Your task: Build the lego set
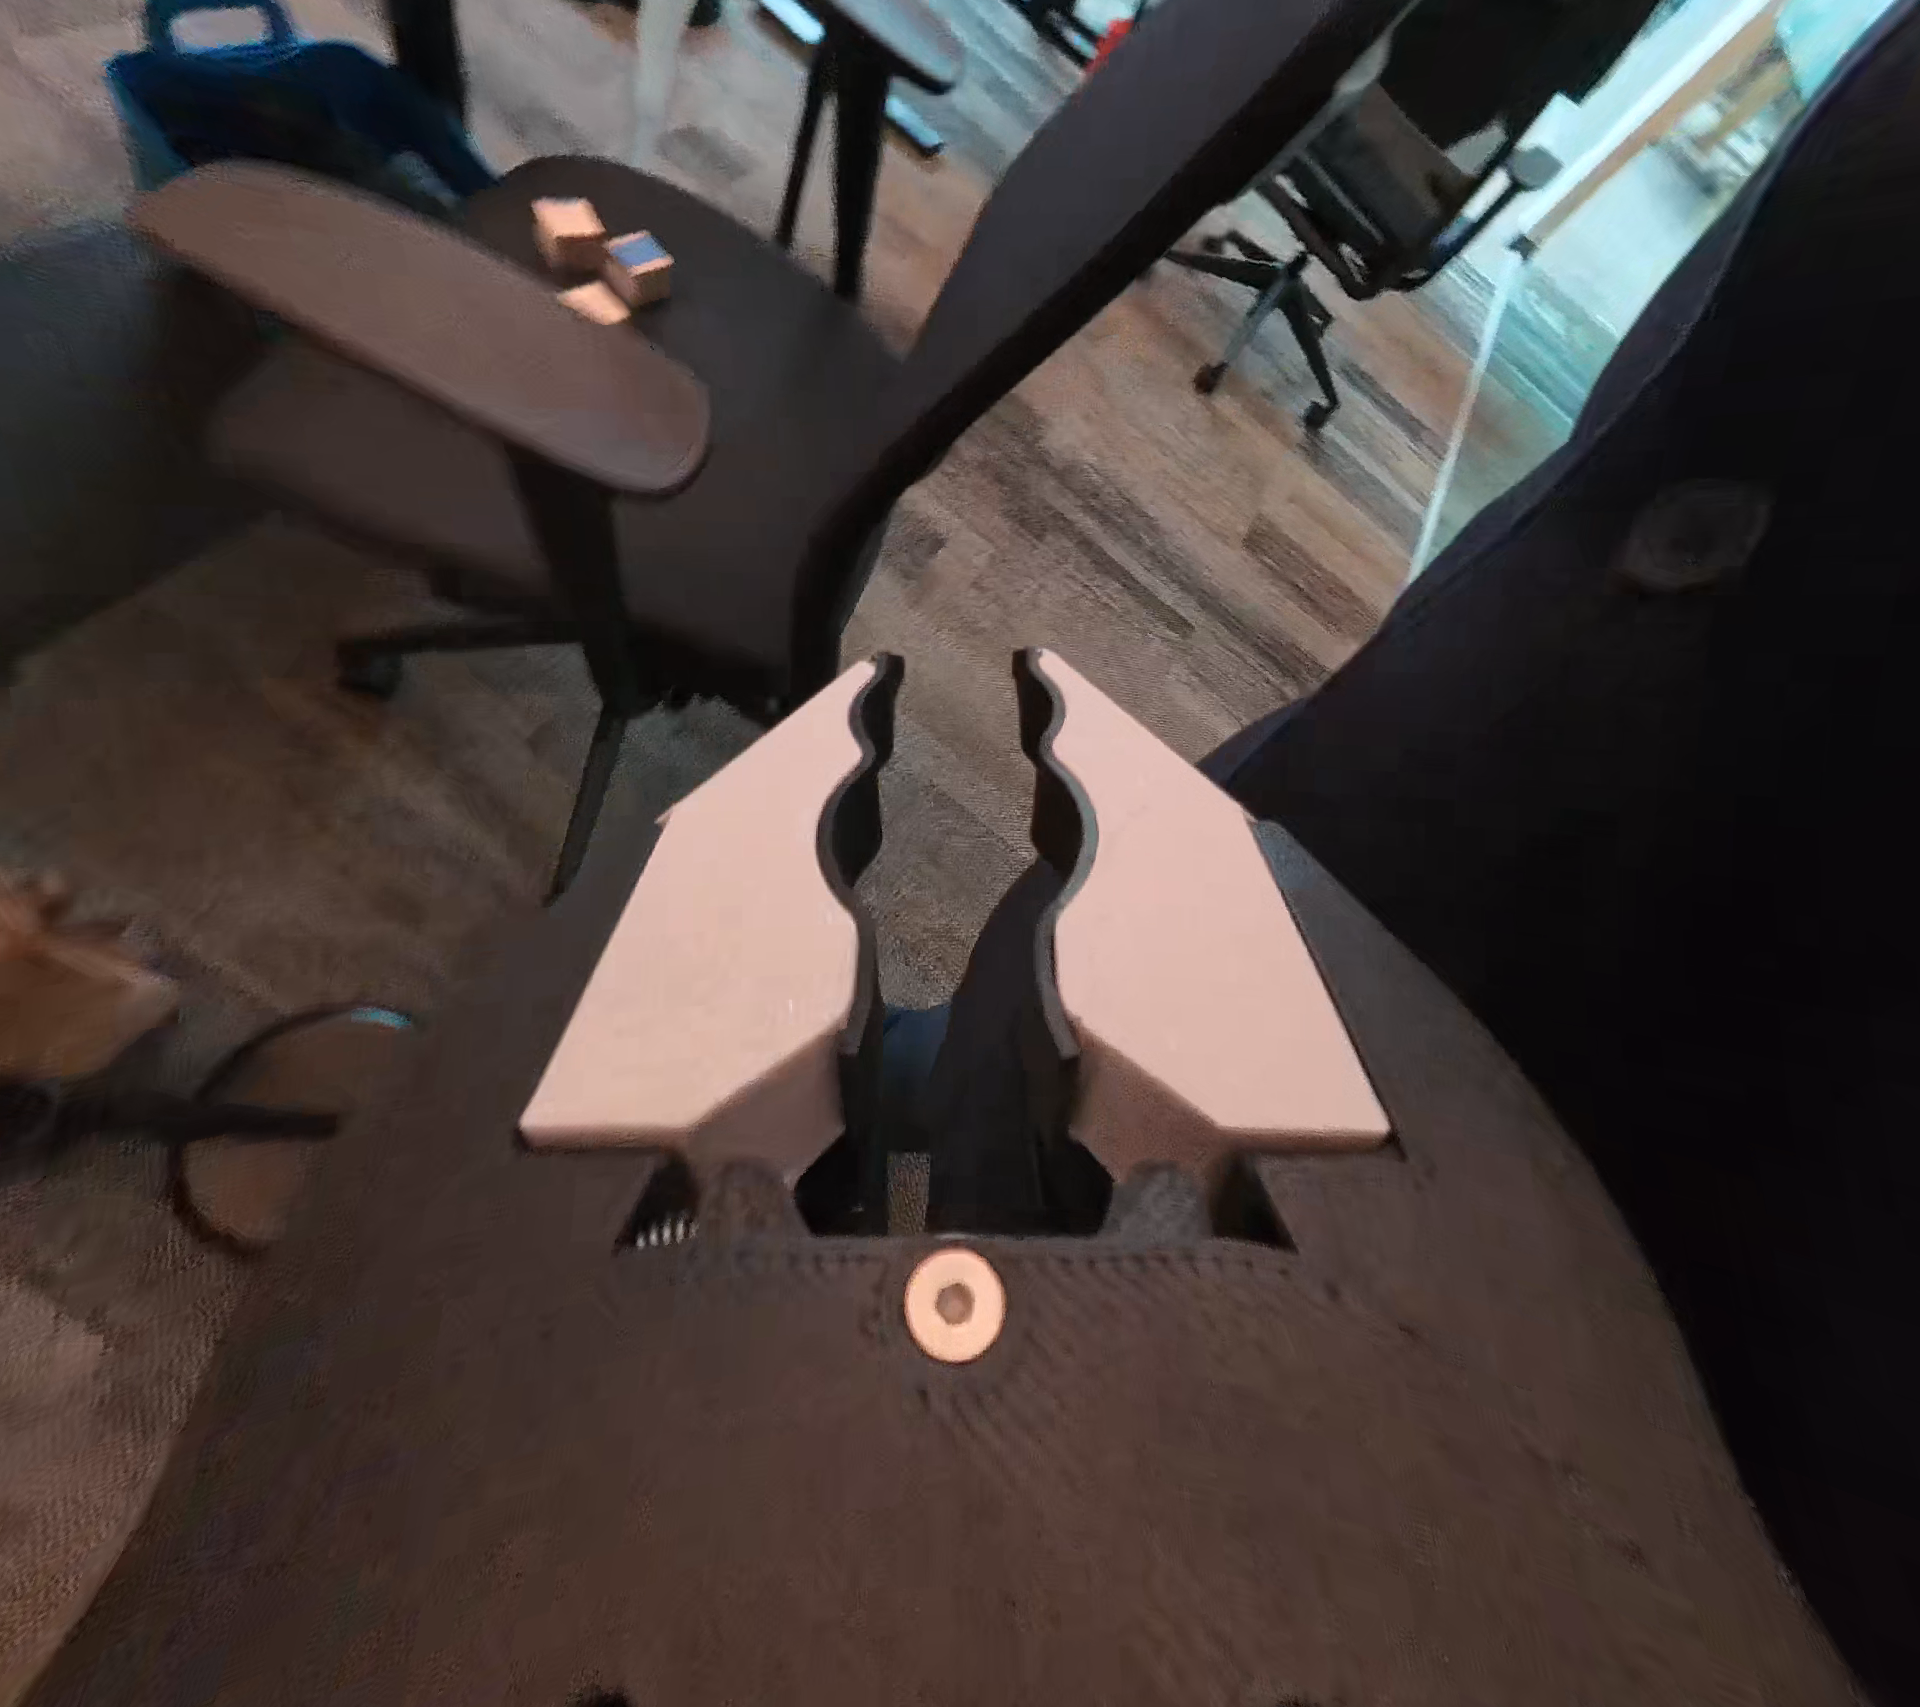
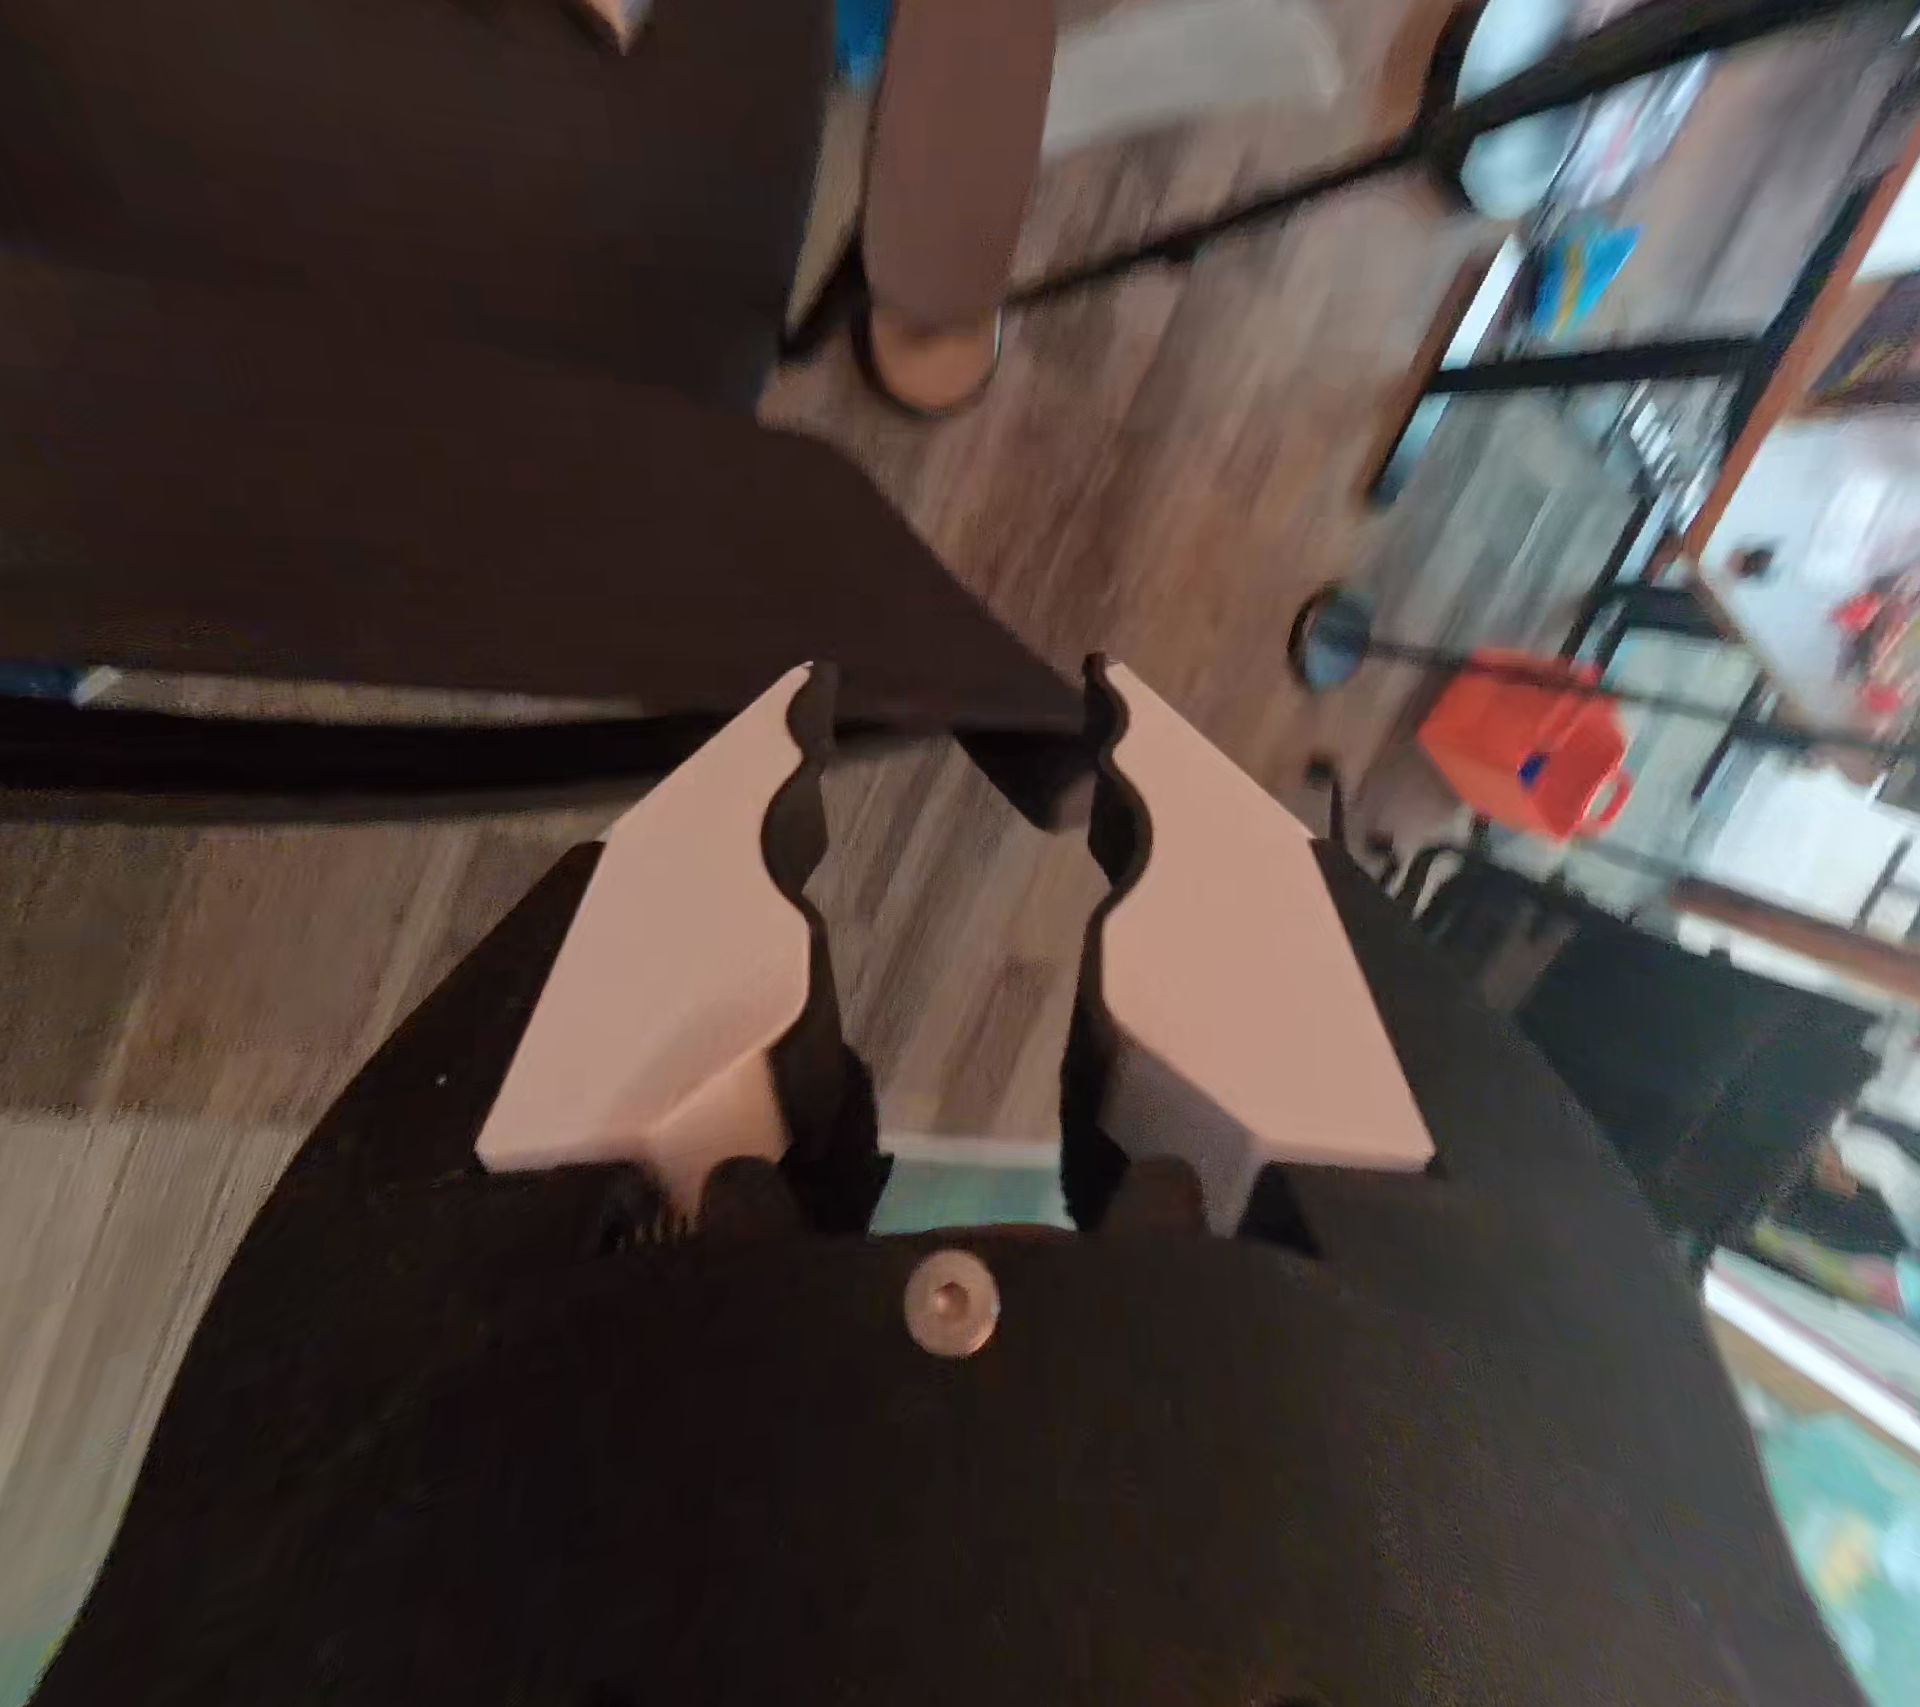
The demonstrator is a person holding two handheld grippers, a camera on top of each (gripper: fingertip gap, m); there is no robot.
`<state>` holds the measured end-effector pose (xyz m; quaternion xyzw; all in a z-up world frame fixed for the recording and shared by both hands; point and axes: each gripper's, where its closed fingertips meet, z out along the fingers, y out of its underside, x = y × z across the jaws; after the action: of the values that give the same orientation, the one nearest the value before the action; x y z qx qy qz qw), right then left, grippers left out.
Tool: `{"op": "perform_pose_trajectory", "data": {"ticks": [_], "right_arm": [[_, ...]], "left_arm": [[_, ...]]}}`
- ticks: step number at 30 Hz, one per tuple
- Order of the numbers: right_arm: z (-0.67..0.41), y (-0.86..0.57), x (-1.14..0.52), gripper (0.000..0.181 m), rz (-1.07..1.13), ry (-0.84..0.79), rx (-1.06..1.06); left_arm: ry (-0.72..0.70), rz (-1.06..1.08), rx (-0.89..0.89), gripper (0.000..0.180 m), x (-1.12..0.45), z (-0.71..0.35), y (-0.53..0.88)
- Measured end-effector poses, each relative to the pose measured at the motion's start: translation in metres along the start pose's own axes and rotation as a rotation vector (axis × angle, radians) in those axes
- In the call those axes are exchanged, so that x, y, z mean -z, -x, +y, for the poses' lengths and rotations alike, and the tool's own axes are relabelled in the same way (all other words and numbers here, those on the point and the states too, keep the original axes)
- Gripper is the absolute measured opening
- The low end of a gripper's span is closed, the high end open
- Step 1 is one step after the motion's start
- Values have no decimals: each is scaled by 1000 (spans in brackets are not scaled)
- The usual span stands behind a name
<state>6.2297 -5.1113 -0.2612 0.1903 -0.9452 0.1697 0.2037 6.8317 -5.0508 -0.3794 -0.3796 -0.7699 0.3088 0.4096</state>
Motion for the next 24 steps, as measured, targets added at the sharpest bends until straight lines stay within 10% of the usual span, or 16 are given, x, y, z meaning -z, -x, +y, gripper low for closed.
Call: {"op": "perform_pose_trajectory", "data": {"ticks": [4,10,17,24], "right_arm": [[-127,83,103,0,18,-410,166],[-269,366,287,0,-554,-1015,606],[-310,662,406,8,-1404,-1170,889],[-379,855,396,31,-1744,-1024,856]], "left_arm": [[-44,-140,83,3,81,52,33],[-94,-355,124,0,214,113,83],[-222,-692,282,9,383,185,139],[-342,-998,460,26,515,246,187]]}}
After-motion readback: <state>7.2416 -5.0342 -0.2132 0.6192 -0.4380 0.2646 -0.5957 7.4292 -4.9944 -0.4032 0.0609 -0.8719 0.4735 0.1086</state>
